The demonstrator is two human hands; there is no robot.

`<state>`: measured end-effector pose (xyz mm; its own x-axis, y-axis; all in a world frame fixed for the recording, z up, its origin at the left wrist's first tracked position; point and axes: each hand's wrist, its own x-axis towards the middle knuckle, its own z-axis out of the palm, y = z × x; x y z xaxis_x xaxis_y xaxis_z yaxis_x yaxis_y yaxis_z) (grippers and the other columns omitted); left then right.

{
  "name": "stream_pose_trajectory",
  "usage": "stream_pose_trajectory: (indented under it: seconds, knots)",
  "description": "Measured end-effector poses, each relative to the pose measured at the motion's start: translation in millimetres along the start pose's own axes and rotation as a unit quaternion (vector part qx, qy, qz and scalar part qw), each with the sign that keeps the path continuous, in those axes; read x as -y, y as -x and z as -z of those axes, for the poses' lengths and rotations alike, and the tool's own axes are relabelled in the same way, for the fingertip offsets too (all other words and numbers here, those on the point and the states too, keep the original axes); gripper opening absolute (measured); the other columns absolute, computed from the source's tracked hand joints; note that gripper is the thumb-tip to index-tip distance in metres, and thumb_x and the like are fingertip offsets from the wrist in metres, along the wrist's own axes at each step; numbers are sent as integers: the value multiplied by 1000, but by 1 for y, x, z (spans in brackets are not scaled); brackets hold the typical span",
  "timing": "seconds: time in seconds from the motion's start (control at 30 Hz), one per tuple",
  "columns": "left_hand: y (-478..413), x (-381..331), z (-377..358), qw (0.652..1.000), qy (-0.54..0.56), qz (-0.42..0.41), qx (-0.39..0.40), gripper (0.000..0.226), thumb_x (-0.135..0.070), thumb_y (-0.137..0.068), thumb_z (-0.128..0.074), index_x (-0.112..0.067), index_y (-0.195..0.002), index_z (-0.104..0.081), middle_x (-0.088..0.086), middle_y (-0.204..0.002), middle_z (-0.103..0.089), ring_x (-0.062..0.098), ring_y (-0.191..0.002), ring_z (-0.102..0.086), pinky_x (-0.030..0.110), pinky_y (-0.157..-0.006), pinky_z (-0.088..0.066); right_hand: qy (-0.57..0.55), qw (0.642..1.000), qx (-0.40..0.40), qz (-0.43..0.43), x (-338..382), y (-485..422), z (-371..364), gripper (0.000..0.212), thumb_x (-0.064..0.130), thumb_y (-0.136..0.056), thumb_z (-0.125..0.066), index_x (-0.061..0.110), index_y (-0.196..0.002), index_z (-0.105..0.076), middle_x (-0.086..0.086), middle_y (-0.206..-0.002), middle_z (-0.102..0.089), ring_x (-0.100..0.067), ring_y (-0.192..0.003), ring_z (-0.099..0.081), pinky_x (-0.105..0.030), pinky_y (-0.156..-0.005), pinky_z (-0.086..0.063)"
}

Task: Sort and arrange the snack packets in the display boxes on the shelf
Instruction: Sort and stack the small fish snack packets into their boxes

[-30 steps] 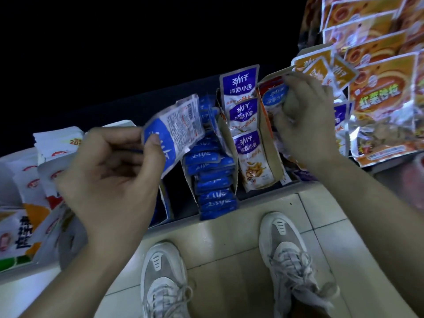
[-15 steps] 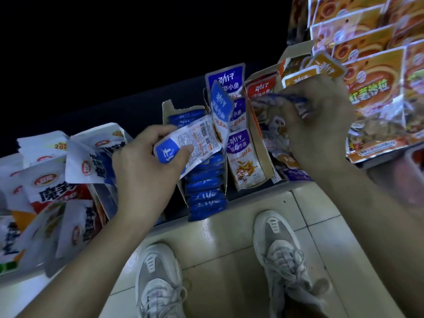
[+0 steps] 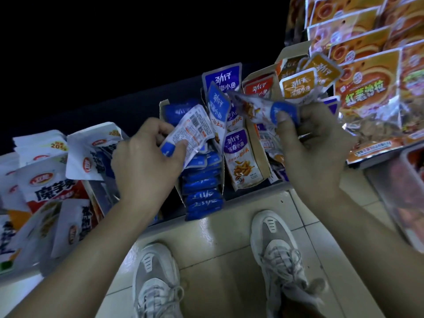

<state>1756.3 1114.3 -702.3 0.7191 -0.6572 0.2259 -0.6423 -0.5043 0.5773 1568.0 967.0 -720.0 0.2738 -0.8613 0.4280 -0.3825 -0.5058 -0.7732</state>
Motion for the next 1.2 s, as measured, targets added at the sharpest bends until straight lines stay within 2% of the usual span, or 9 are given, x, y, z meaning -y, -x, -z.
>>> stream_pose_trajectory:
  seconds: [0.1, 0.17, 0.27, 0.53, 0.63, 0.77, 0.83, 1.0, 1.2]
  knots:
    - [-8, -8, -6, 998, -46, -2, 32, 20, -40, -84, -77, -27, -88, -62, -12, -69, -64, 19, -68, -66, 38, -62, -54, -56, 998, 7, -5, 5, 8, 3, 24, 24, -100, -60, 4, -88, -62, -16, -67, -62, -33, -59, -63, -45, -51, -48]
    - [-14, -13, -10, 996, -69, -3, 48, 23, -44, -84, -77, -27, -86, -60, -12, -70, -63, 21, -72, -67, 37, -64, -53, -79, 997, -21, -7, 13, 13, 5, 16, 21, -99, -61, 14, -85, -59, -18, -59, -57, -34, -48, -58, -43, -44, -43]
    - [-17, -11, -14, 996, -73, -22, 44, 25, -47, -84, -76, -27, -88, -62, -14, -76, -63, 21, -75, -67, 38, -65, -54, -122, 991, -55, 15, 20, 23, 8, 13, 17, -98, -61, 15, -86, -58, -16, -58, -59, -33, -49, -60, -43, -47, -44]
    - [-1, 5, -4, 996, 77, -46, 9, 37, -34, -94, -63, -24, -130, -63, -14, -109, -60, 5, -88, -59, 28, -75, -51, -139, 988, -24, 56, 23, 44, 2, 6, 23, -97, -64, 17, -94, -62, -12, -70, -69, -32, -57, -67, -42, -52, -49]
    - [5, 9, -2, 993, 85, -80, 19, 38, -21, -95, -65, -18, -133, -63, -11, -113, -53, 4, -94, -55, 19, -77, -44, -128, 985, -9, 114, 24, 49, 3, 10, 23, -98, -61, 15, -94, -61, -5, -70, -69, -18, -56, -65, -22, -57, -50]
    - [7, 19, -4, 990, 91, -84, 61, 36, -2, -89, -68, -16, -123, -69, -11, -109, -59, 2, -84, -60, 25, -75, -52, -64, 983, -13, 173, 31, 53, 8, 21, 23, -99, -58, 8, -85, -63, -8, -64, -69, -2, -55, -48, -5, -63, -38]
    - [7, 19, -3, 990, 110, -74, 46, 31, -2, -90, -69, -16, -117, -72, -10, -105, -64, 2, -83, -64, 23, -75, -55, -49, 978, -11, 200, 32, 54, 7, 31, 22, -98, -58, 0, -78, -66, -7, -68, -69, -3, -55, -42, -4, -64, -34]
    - [2, 14, 7, 979, 198, 12, -54, 18, -10, -95, -68, -15, -112, -71, -11, -100, -72, 4, -88, -68, 18, -75, -54, -28, 966, -17, 257, 36, 54, 5, 13, 21, -97, -60, 9, -93, -59, -3, -93, -57, -16, -59, -46, -5, -68, -34]
    - [3, 14, 13, 978, 185, 24, -96, 17, -19, -96, -70, -13, -111, -73, -15, -92, -68, 1, -84, -68, 15, -76, -52, -25, 958, -15, 287, 42, 50, 3, 14, 15, -93, -65, 3, -86, -61, -6, -83, -72, -12, -67, -54, -1, -81, -35]
